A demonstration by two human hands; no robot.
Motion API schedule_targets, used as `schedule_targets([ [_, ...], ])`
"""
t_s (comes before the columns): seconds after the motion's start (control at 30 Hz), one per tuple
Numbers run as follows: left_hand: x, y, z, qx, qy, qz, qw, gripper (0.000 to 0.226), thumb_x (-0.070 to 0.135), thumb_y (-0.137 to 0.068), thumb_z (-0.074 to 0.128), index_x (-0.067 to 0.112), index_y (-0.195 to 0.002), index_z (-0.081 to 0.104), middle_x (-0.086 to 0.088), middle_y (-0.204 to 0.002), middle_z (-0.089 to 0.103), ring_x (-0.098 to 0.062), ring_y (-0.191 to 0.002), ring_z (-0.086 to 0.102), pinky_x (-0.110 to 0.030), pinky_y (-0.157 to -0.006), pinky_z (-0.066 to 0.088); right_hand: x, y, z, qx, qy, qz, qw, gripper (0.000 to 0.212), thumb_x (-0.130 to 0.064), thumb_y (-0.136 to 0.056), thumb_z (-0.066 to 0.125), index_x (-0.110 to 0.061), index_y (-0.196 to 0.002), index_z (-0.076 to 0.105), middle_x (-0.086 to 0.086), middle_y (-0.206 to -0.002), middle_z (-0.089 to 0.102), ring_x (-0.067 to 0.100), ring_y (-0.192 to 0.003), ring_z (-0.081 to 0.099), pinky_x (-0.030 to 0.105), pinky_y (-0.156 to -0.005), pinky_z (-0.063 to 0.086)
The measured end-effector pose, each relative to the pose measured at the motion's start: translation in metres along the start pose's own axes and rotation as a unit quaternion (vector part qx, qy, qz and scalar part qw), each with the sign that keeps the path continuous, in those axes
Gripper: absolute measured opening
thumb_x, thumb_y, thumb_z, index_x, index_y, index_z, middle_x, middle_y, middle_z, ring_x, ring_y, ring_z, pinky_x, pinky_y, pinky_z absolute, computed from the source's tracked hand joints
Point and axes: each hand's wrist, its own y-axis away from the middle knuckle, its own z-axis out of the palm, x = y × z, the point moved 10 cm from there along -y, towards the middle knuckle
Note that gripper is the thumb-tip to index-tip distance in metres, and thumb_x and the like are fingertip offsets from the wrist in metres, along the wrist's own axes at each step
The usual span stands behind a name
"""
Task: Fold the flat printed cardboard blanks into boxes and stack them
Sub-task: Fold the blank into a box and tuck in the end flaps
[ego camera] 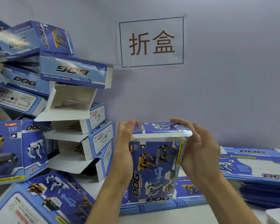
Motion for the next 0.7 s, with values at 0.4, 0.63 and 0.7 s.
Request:
schedule_targets([
  [0.4,0.005,-0.002,0.005,-0.035,-0.04,0.051,0.997,0.026,0.052,-0.077,0.062,0.042,-0.101,0.063,-0.007,-0.104,0.074,-0.029,-0.092,0.075,-0.042,-0.066,0.063,-0.005,-0.004,0.008,-0.015,0.126,-0.045,0.991,0.049,-0.053,-0.077,0.076,-0.023,-0.113,0.062,0.014,-0.119,0.068,0.035,-0.107,0.069,0.051,-0.079,0.06],
  [0.63,0.008,-0.001,0.001,-0.008,-0.058,0.061,0.996,0.025,0.055,-0.074,0.063,0.037,-0.091,0.066,-0.013,-0.108,0.071,-0.032,-0.094,0.073,-0.052,-0.074,0.06,-0.01,-0.006,0.007,0.011,0.161,-0.074,0.984,0.038,-0.054,-0.079,0.063,-0.026,-0.106,0.065,0.008,-0.11,0.073,0.031,-0.098,0.073,0.052,-0.074,0.061],
  [0.7,0.009,-0.001,0.0,-0.004,-0.054,0.06,0.997,0.024,0.053,-0.075,0.064,0.036,-0.091,0.066,-0.014,-0.108,0.071,-0.034,-0.095,0.073,-0.056,-0.077,0.059,-0.011,-0.006,0.009,0.016,0.168,-0.079,0.982,0.036,-0.054,-0.078,0.063,-0.028,-0.103,0.066,0.006,-0.107,0.074,0.029,-0.095,0.073,0.047,-0.072,0.063],
])
